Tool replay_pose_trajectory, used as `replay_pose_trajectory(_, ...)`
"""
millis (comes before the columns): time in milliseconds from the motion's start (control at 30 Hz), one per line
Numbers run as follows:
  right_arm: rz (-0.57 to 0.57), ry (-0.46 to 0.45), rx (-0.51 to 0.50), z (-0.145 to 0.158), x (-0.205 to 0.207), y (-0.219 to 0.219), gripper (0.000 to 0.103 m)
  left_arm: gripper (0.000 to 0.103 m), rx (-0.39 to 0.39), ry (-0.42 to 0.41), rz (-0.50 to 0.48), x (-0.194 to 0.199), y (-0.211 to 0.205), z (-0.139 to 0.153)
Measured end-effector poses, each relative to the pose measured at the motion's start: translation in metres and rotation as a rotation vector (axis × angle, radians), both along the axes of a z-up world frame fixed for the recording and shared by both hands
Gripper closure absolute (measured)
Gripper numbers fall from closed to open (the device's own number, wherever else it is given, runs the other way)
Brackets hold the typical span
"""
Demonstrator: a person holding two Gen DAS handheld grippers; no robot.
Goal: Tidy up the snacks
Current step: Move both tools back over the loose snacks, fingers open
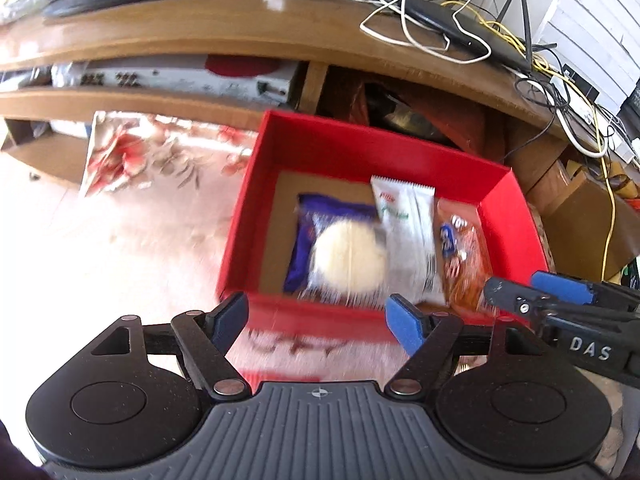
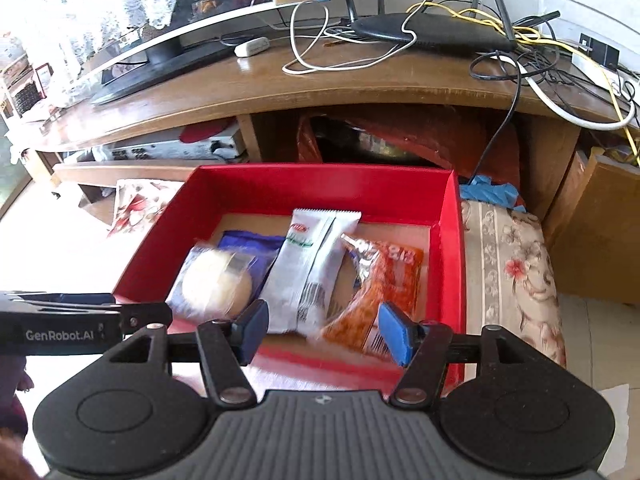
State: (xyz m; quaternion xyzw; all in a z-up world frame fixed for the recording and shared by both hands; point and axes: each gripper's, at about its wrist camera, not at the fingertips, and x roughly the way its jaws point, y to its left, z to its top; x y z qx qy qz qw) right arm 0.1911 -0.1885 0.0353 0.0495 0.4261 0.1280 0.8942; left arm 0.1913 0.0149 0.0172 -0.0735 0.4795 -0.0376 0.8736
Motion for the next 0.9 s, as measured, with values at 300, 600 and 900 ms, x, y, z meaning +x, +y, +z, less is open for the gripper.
replay_pose_trajectory(300, 0.045, 0.04, 0.014, -0.006, -0.041, 0.011, 0.045, 0.022, -0.007, 0.044, 0.009, -0.026, 0.012, -0.006)
replay_pose_trajectory(600, 0.099, 0.11, 0.021, -0.022, -0.09, 0.021, 0.044, 0.021, 0.015, 0.096, -0.011, -0.062, 0.021, -0.017)
replay_pose_trajectory(900, 0.109, 0.166, 0.03, -0.036, -0.125, 0.02, 0.044, 0.019, 0.038, 0.15, -0.025, -0.092, 0.039, -0.033)
